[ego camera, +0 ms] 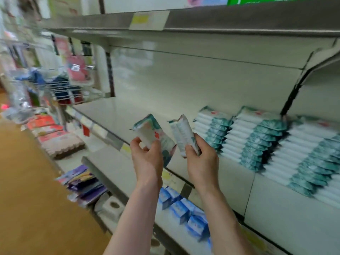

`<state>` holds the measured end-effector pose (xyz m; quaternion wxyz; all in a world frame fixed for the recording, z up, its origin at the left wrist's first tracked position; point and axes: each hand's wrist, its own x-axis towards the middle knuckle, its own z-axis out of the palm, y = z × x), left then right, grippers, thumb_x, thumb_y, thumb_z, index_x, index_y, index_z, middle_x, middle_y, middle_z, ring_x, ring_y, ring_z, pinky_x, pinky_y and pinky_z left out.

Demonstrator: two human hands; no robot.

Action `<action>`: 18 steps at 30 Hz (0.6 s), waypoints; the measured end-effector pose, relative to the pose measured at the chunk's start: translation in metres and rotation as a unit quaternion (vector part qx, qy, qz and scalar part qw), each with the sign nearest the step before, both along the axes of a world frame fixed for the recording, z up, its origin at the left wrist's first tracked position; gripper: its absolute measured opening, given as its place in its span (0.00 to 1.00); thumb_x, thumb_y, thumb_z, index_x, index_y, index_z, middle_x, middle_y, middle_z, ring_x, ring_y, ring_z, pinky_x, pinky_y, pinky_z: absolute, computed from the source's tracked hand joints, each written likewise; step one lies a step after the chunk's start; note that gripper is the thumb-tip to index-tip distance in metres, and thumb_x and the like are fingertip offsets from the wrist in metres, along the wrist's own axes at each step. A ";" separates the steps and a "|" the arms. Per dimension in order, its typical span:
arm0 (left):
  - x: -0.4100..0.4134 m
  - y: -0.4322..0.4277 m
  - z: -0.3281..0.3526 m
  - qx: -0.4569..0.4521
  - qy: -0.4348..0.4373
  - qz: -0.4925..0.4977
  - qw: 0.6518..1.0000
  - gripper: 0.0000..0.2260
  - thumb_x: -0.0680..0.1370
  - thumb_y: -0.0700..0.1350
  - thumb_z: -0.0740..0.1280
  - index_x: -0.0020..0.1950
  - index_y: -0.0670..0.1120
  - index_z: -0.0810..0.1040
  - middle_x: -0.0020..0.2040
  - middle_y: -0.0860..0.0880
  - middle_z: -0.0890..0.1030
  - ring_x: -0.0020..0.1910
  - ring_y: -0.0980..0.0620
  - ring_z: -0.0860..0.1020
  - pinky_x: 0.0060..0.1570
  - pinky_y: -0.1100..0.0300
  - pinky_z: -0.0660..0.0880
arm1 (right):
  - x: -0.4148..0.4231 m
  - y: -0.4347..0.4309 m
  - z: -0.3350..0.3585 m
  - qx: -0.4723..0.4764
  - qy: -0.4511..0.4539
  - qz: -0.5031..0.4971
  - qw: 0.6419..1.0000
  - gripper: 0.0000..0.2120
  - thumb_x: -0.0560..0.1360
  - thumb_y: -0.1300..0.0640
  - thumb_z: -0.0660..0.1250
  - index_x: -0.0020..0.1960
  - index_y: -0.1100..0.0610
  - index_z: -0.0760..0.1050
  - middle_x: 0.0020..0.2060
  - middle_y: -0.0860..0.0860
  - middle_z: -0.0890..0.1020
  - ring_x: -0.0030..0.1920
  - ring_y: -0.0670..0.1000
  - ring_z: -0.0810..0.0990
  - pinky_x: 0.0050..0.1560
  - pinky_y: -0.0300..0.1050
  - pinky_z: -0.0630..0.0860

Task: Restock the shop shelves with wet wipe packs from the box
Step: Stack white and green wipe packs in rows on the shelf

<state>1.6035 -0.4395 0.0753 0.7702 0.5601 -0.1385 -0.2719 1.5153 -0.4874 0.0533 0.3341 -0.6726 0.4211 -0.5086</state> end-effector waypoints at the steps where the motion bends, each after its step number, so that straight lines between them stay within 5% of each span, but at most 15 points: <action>1: 0.003 -0.008 0.002 -0.003 0.004 -0.016 1.000 0.13 0.79 0.40 0.64 0.62 0.49 0.67 0.44 0.46 0.80 0.40 0.50 0.80 0.37 0.56 0.77 | 0.002 -0.006 0.000 -0.004 0.005 -0.014 1.000 0.16 0.77 0.61 0.63 0.61 0.48 0.77 0.49 0.46 0.82 0.49 0.47 0.80 0.50 0.48 0.79; 9: 0.035 -0.061 0.010 0.003 0.010 -0.128 0.992 0.14 0.78 0.40 0.64 0.62 0.49 0.67 0.44 0.47 0.80 0.44 0.49 0.81 0.42 0.53 0.79 | 0.023 -0.045 0.006 0.010 -0.012 -0.100 0.995 0.19 0.78 0.59 0.63 0.67 0.49 0.74 0.56 0.46 0.81 0.56 0.45 0.79 0.57 0.48 0.77; 13: 0.048 -0.077 0.012 -0.001 0.044 -0.179 0.983 0.13 0.79 0.39 0.64 0.60 0.49 0.68 0.46 0.47 0.79 0.45 0.49 0.81 0.48 0.50 0.80 | 0.024 -0.059 0.023 -0.010 -0.006 -0.131 0.991 0.19 0.78 0.61 0.63 0.68 0.51 0.74 0.58 0.47 0.80 0.56 0.45 0.78 0.52 0.33 0.74; 18: 0.044 -0.095 0.014 -0.010 0.084 -0.224 0.971 0.14 0.78 0.38 0.64 0.63 0.46 0.68 0.45 0.48 0.78 0.43 0.50 0.80 0.49 0.50 0.79 | 0.005 -0.091 0.057 -0.097 0.127 -0.214 0.964 0.18 0.77 0.64 0.63 0.64 0.53 0.77 0.53 0.50 0.82 0.51 0.53 0.78 0.48 0.45 0.75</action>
